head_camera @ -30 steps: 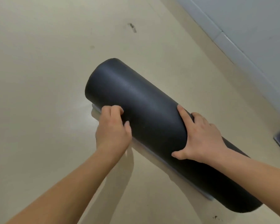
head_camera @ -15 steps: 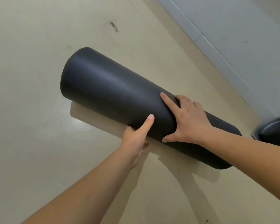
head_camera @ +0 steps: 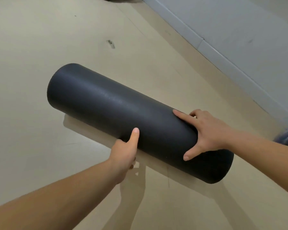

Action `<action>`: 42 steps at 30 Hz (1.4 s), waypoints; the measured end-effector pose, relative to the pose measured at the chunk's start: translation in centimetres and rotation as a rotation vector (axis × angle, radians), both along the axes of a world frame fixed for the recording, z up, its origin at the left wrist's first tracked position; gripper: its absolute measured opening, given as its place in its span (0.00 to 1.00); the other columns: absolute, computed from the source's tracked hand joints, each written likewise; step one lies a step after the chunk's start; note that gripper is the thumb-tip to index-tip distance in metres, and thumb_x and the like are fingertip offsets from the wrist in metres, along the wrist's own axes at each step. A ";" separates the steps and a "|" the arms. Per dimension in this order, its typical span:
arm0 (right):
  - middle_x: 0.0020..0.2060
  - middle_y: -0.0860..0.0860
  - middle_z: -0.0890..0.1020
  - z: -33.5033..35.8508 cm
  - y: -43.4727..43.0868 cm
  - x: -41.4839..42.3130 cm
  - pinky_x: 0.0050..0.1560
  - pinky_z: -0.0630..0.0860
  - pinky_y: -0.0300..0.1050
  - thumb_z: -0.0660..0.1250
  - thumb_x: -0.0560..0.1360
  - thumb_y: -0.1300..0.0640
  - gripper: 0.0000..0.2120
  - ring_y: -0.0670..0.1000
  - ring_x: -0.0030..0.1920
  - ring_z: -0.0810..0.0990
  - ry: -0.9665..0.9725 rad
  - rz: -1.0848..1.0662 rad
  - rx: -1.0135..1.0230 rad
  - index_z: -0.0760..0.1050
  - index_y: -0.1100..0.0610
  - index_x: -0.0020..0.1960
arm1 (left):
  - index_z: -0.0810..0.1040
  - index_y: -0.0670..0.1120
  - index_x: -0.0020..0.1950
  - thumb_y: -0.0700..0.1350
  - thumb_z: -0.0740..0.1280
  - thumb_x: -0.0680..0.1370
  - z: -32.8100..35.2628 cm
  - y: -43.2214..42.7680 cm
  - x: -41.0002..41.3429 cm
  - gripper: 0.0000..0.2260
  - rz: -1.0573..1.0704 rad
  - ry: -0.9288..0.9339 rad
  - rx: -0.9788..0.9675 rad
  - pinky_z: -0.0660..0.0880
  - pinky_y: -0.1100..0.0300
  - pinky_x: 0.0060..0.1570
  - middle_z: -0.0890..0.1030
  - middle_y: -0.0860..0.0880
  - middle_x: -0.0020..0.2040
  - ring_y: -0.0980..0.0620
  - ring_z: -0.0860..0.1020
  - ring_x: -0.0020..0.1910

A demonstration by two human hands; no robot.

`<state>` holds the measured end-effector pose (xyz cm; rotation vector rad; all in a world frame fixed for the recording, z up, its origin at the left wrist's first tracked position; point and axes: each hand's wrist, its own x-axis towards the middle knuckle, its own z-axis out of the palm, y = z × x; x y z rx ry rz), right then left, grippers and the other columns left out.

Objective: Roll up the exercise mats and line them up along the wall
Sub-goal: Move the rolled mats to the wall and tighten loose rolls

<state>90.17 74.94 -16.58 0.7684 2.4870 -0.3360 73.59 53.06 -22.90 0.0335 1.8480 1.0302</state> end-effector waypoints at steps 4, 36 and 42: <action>0.74 0.45 0.64 -1.1 1.6 1.8 0.71 0.68 0.53 0.71 0.48 0.16 0.68 0.53 0.73 0.64 0.152 -0.041 -0.051 0.39 0.27 0.79 | 0.60 0.49 0.83 0.76 0.60 0.76 2.3 -0.1 4.5 0.44 -0.330 0.071 -0.135 0.78 0.48 0.59 0.76 0.46 0.70 0.43 0.78 0.65; 0.69 0.47 0.69 -0.8 24.1 27.2 0.66 0.77 0.54 0.81 0.48 0.27 0.68 0.53 0.66 0.75 0.299 -0.572 -0.166 0.51 0.35 0.81 | 0.63 0.54 0.72 0.56 0.85 0.68 0.9 33.4 27.1 0.41 -0.048 -0.256 0.244 0.86 0.49 0.45 0.79 0.47 0.65 0.42 0.85 0.55; 0.72 0.50 0.65 -1.1 28.6 30.4 0.68 0.75 0.57 0.83 0.47 0.29 0.74 0.56 0.70 0.71 0.227 -0.591 -0.113 0.43 0.37 0.82 | 0.63 0.57 0.73 0.55 0.84 0.69 -0.2 39.2 29.5 0.41 -0.101 -0.274 0.262 0.86 0.50 0.43 0.80 0.48 0.65 0.42 0.85 0.55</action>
